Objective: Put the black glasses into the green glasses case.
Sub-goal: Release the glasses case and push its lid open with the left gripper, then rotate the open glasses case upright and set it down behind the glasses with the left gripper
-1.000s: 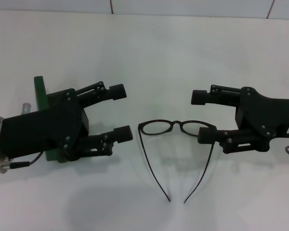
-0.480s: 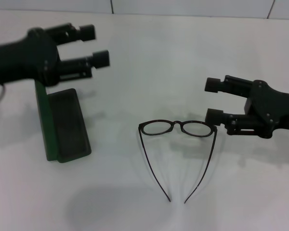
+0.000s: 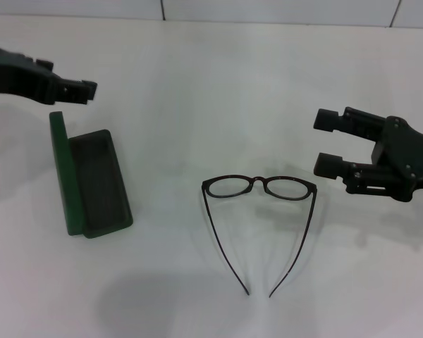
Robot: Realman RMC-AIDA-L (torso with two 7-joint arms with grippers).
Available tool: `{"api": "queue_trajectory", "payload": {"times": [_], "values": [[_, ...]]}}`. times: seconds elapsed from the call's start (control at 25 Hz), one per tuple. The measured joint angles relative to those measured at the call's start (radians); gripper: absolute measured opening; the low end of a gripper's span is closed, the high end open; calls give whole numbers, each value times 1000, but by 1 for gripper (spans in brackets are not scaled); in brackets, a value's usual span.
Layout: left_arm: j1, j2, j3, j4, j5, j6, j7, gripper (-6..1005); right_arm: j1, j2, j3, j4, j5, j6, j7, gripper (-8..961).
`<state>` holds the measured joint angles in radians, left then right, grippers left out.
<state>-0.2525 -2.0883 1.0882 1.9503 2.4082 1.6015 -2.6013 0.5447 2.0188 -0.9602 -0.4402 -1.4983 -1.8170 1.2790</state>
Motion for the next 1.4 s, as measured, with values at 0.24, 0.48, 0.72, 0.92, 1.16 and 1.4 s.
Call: {"api": "queue_trajectory", "payload": {"times": [0.24,0.48,0.72,0.92,1.16,1.4], "values": [[-2,-2,94,-28,119,-5,-188,740,0,-2,0,0,1,5,-3,857],[-37,-4,147,-138,241,-9,-251,725,-6,-3,6,-1,1,11,-24,857],[-90,-5,194,-251,340,-21,-288,711,-24,-1,11,-2,5,13,-38,857],[-99,-5,247,-274,413,-51,-316,698,-32,-2,12,-2,11,13,-41,857],[-103,-4,256,-316,423,-65,-322,684,-34,-2,14,-2,12,15,-42,857],[-118,0,254,-371,424,-67,-316,669,-30,-2,14,-1,12,18,-44,857]]}}
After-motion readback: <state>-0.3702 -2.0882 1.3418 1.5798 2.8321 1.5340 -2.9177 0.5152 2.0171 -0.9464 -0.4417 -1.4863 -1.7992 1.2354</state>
